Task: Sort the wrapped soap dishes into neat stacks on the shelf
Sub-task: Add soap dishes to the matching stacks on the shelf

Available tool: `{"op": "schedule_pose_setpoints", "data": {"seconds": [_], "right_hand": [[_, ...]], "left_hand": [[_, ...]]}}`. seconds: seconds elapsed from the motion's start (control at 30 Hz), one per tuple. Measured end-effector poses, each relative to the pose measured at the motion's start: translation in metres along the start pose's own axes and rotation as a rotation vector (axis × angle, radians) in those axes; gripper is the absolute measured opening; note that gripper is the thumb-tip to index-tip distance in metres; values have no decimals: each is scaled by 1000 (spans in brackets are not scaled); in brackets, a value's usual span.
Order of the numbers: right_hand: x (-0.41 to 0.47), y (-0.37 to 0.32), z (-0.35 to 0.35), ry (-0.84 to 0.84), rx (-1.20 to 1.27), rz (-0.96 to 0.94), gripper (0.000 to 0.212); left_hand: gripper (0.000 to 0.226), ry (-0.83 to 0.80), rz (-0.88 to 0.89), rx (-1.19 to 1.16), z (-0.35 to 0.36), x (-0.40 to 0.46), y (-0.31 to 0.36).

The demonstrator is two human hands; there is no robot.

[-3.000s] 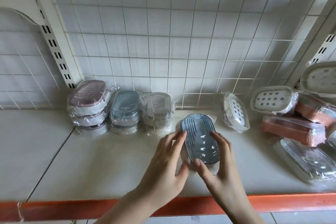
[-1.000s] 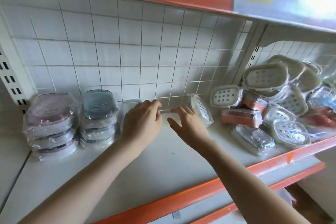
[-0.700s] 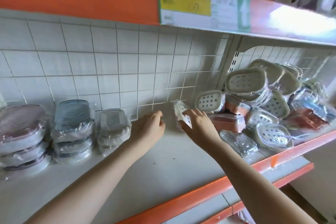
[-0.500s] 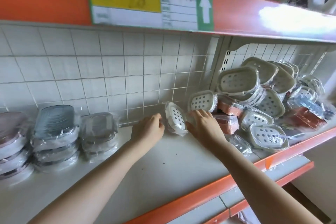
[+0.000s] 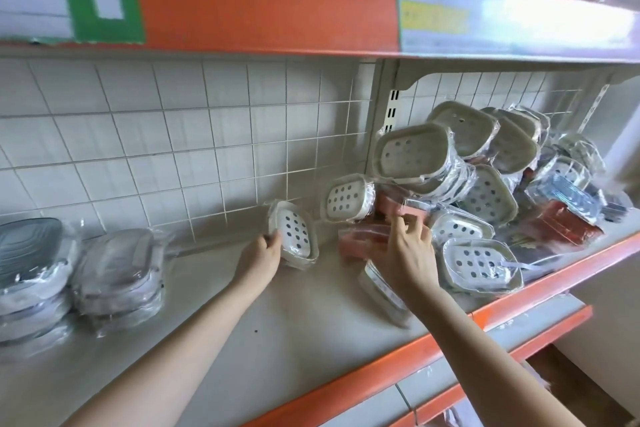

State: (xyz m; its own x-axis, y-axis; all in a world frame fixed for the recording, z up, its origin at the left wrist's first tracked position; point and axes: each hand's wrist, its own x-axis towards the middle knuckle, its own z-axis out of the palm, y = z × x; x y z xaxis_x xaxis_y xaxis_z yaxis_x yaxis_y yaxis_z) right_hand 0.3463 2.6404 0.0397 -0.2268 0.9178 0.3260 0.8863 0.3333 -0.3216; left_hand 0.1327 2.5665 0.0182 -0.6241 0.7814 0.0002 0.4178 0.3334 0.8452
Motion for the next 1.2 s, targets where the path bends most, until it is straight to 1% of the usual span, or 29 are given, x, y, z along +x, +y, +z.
{"op": "schedule_pose_setpoints", "data": {"seconds": [0.03,0.1,0.17,0.2,0.27,0.37,0.43,0.53,0.63,0.7,0.77,0.83,0.87,0.93,1.0,1.1,1.17,1.2], "right_hand": [[0,3,1,-8,1,-1,91],[1,10,4,11,13,-12,98],[2,15,6,28,37,-14,98],[3,16,5,11,46,-3,98],[4,18,5,-28,73,7,93],[6,22,8,-20,93,-17,85],[6,24,9,-32,95,-33,77],[3,29,11,-59,116,-46,71],[1,36,18,20,195,-91,59],[0,40,17,53,262,-88,53],[-2,44,12,103,295,-93,50],[-2,49,6,142,296,-95,49],[-2,52,4,143,307,-93,44],[0,58,0,174,340,-103,29],[2,63,-4,262,372,-145,22],[3,67,-10,357,479,-232,27],[5,66,-15,393,590,-252,26],[6,65,-19,391,683,-239,24]], "left_hand": [[43,27,-32,-48,4,3,-1],[42,60,-84,-128,11,9,-5],[46,53,-85,-187,20,13,-6],[48,46,-68,-212,25,14,-6],[56,43,-55,-290,36,17,-8],[61,36,-86,-403,48,21,-8],[55,40,-113,-443,49,14,3],[32,65,-91,-487,48,3,22],[21,163,-66,-386,50,-2,32],[18,275,-15,-231,50,-4,33],[28,368,73,-21,52,-8,37],[34,416,214,109,56,-17,49],[34,429,297,132,59,-20,56],[28,413,411,124,65,-28,73],[24,296,482,23,74,-32,90],[20,172,558,-87,87,-38,113],[18,161,628,-136,94,-44,127],[18,160,649,-158,96,-47,134]]}}
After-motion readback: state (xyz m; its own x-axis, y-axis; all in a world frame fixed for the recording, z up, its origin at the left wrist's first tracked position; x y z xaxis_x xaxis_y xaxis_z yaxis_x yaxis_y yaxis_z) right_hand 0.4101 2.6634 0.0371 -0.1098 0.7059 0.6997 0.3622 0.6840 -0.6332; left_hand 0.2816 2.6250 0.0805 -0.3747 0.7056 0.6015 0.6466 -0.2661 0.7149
